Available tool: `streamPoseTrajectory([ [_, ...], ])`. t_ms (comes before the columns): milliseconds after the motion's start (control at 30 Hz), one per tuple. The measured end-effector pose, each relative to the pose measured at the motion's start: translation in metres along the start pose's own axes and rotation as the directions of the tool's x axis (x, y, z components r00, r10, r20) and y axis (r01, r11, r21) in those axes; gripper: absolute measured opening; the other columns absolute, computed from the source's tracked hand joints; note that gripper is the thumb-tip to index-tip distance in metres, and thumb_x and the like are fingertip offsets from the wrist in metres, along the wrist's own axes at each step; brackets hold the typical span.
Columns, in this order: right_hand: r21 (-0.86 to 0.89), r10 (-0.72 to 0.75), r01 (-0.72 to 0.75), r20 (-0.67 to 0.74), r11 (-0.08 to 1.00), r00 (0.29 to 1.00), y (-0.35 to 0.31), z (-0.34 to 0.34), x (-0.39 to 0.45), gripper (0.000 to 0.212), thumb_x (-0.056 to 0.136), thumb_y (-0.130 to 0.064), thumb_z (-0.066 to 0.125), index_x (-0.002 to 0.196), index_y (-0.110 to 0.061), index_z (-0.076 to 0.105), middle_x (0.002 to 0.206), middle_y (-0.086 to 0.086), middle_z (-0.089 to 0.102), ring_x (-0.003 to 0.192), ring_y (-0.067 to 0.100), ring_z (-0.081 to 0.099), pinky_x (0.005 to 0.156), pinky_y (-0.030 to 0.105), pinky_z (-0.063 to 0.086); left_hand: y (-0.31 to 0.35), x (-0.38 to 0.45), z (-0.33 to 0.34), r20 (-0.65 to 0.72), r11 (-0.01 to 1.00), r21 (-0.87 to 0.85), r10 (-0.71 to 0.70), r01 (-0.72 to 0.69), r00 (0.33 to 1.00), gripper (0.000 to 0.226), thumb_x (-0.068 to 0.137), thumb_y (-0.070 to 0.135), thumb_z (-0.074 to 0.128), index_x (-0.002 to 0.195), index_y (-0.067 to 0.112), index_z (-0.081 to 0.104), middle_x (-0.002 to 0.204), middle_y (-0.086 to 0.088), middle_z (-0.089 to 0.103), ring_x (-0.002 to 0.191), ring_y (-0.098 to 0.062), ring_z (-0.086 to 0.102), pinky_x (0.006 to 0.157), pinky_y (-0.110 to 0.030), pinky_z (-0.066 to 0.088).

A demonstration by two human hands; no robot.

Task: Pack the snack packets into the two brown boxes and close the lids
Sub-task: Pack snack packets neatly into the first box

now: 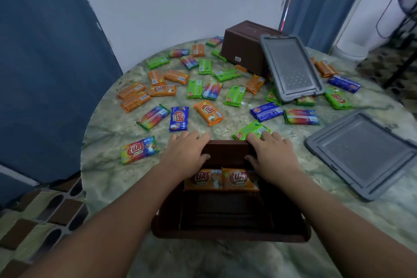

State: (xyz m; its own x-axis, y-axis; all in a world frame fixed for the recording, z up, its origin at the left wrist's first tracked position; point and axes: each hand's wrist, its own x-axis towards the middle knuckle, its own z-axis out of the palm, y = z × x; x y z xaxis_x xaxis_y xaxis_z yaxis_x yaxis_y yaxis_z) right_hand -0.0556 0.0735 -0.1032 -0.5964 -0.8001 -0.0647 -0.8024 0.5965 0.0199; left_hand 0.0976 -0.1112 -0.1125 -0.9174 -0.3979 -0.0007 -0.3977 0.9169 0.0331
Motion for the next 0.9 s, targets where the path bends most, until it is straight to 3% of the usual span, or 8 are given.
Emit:
streamPoseTrajectory([
  [100,0.153,0.052,-0.064,0.078,0.986,0.996,-0.001,-0.013,0.004,0.050,0.095,-0.073,0.029,0.119,-0.036,0.053,0.113,0.003,0.059,0.116,0.029,0.054,0.093,0.046,0.044,-0.001,0.007,-0.011,0.104,0.999,-0.048,-0.021,0.026,0.994,0.041,0.090,0.074,0.043,0.098,0.034,0.042,0.097,0.010,0.055,0.099,-0.018,0.053,0.090,-0.044,0.043],
  [167,0.284,0.055,-0.100,0.163,0.954,0.985,0.000,-0.024,0.016,0.057,0.099,-0.069,0.022,0.111,-0.030,0.062,0.111,0.006,0.065,0.115,0.031,0.059,0.092,0.045,0.048,-0.001,0.012,-0.019,0.146,0.966,-0.240,-0.060,0.094,0.988,0.050,0.092,0.077,0.035,0.086,0.030,0.048,0.086,0.011,0.057,0.087,-0.015,0.057,0.078,-0.039,0.045],
  [300,0.409,0.042,-0.156,0.276,0.899,0.960,0.005,-0.030,0.061,0.044,0.107,-0.046,0.037,0.125,-0.020,0.067,0.133,0.010,0.064,0.123,0.031,0.057,0.098,0.040,0.046,-0.014,0.026,-0.031,0.125,0.813,-0.528,-0.213,0.247,0.969,0.047,0.106,0.055,0.031,0.104,0.022,0.065,0.097,0.005,0.066,0.096,-0.017,0.061,0.079,-0.035,0.045],
  [400,0.310,0.017,-0.125,0.330,0.943,0.944,0.008,-0.023,0.095,0.026,0.099,-0.020,0.056,0.121,-0.028,0.066,0.137,0.007,0.061,0.119,0.028,0.058,0.090,0.035,0.049,-0.028,0.037,-0.033,0.109,0.806,-0.521,-0.262,0.279,0.959,0.043,0.107,0.046,0.037,0.092,0.016,0.063,0.085,-0.003,0.065,0.081,-0.020,0.061,0.068,-0.036,0.043],
  [500,0.141,-0.030,-0.034,0.425,0.989,0.904,0.009,-0.015,0.117,0.055,0.092,-0.005,0.058,0.139,-0.034,0.055,0.145,0.008,0.052,0.124,0.030,0.055,0.091,0.035,0.051,-0.038,0.046,-0.029,0.127,0.799,-0.522,-0.275,0.300,0.953,0.043,0.106,0.047,0.041,0.084,0.015,0.059,0.075,-0.004,0.060,0.069,-0.018,0.056,0.062,-0.035,0.038],
  [567,-0.023,-0.056,0.074,0.448,0.997,0.892,0.009,-0.008,0.127,0.069,0.091,-0.003,0.060,0.148,-0.039,0.043,0.149,0.012,0.043,0.134,0.036,0.045,0.099,0.044,0.050,-0.041,0.050,-0.025,0.123,0.804,-0.514,-0.278,0.300,0.953,0.043,0.105,0.048,0.042,0.078,0.016,0.054,0.070,-0.003,0.055,0.065,-0.017,0.052,0.059,-0.035,0.035],
  [667,-0.205,-0.050,0.152,0.434,0.967,0.900,0.013,0.006,0.134,0.067,0.096,-0.013,0.060,0.152,-0.043,0.036,0.155,0.015,0.027,0.147,0.043,0.020,0.104,0.057,0.041,-0.043,0.056,-0.023,0.121,0.803,-0.514,-0.281,0.303,0.952,0.043,0.104,0.048,0.044,0.074,0.018,0.048,0.069,-0.002,0.051,0.063,-0.017,0.050,0.059,-0.035,0.035],
  [900,-0.204,-0.170,0.275,0.420,0.940,0.891,0.009,0.013,0.143,0.055,0.093,-0.020,0.063,0.144,-0.033,0.044,0.139,0.006,0.053,0.129,0.030,0.051,0.100,0.047,0.045,-0.063,0.059,-0.017,0.115,0.822,-0.460,-0.321,0.337,0.940,0.039,0.100,0.049,0.050,0.077,0.017,0.053,0.067,0.000,0.053,0.064,-0.019,0.053,0.057,-0.035,0.036],
])
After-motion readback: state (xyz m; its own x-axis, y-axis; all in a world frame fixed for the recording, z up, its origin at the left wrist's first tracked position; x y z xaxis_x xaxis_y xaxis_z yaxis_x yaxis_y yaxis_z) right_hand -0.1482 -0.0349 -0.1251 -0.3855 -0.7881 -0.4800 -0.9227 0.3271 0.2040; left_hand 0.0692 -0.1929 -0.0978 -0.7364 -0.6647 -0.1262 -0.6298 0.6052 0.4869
